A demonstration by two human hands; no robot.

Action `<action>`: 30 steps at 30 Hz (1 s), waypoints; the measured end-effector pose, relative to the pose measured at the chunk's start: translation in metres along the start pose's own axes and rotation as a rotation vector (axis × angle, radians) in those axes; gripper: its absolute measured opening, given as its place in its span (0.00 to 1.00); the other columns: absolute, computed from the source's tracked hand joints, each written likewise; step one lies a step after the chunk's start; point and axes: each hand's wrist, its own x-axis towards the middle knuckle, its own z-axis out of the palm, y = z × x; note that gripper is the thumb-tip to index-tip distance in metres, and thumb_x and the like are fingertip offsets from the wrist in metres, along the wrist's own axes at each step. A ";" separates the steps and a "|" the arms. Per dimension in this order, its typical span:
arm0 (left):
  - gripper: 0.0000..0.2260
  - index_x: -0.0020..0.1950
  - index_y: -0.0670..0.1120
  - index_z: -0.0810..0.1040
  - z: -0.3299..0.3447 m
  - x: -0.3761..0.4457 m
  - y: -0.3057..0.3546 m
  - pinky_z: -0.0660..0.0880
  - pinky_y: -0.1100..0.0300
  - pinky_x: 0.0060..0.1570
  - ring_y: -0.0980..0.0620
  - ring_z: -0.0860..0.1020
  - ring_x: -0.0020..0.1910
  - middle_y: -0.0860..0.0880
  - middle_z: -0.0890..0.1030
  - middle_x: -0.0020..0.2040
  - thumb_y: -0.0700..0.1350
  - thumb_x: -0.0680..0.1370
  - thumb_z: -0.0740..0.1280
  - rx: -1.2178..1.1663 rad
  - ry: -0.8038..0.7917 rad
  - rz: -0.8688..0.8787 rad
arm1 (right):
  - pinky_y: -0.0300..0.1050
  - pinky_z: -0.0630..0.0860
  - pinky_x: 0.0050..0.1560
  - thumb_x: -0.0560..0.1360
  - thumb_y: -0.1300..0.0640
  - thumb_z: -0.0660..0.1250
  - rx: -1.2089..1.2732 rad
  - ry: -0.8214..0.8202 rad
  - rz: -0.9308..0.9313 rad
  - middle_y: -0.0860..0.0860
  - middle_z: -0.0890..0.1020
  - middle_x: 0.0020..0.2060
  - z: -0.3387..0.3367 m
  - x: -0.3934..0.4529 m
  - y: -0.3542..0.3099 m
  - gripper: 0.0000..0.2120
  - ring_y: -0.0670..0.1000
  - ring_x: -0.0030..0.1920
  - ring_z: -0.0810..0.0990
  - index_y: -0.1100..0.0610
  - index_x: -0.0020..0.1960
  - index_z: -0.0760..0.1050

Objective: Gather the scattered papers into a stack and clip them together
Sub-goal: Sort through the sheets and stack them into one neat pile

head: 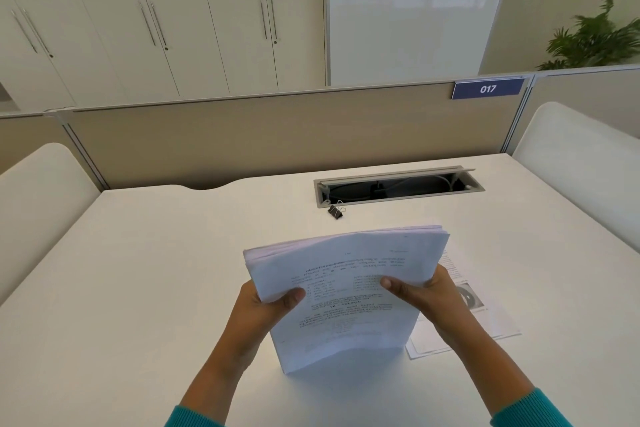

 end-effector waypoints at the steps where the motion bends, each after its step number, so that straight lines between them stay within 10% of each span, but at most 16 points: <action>1: 0.25 0.52 0.55 0.81 0.001 0.000 -0.002 0.79 0.59 0.43 0.49 0.83 0.49 0.49 0.84 0.51 0.61 0.58 0.77 -0.005 0.006 -0.012 | 0.43 0.81 0.42 0.55 0.46 0.78 0.018 -0.015 0.010 0.48 0.85 0.47 0.001 -0.001 0.002 0.22 0.51 0.46 0.84 0.45 0.49 0.81; 12: 0.17 0.54 0.50 0.80 0.011 -0.017 -0.072 0.79 0.48 0.53 0.45 0.81 0.52 0.47 0.84 0.52 0.52 0.67 0.71 0.032 0.133 -0.320 | 0.49 0.79 0.53 0.67 0.60 0.75 -0.174 0.051 0.318 0.53 0.85 0.48 0.003 -0.019 0.091 0.11 0.53 0.49 0.83 0.53 0.48 0.80; 17: 0.14 0.58 0.49 0.74 0.011 -0.024 -0.106 0.75 0.65 0.35 0.53 0.80 0.47 0.52 0.81 0.49 0.49 0.74 0.67 0.104 0.185 -0.497 | 0.42 0.81 0.42 0.71 0.58 0.72 -0.092 0.128 0.466 0.51 0.84 0.47 -0.004 -0.025 0.122 0.12 0.50 0.46 0.83 0.58 0.53 0.78; 30: 0.12 0.59 0.40 0.74 -0.007 -0.026 -0.141 0.76 0.58 0.40 0.45 0.80 0.49 0.42 0.81 0.54 0.39 0.76 0.67 0.088 0.267 -0.612 | 0.41 0.81 0.33 0.74 0.58 0.68 -0.296 0.116 0.591 0.52 0.83 0.44 -0.007 -0.017 0.118 0.06 0.52 0.34 0.84 0.55 0.50 0.76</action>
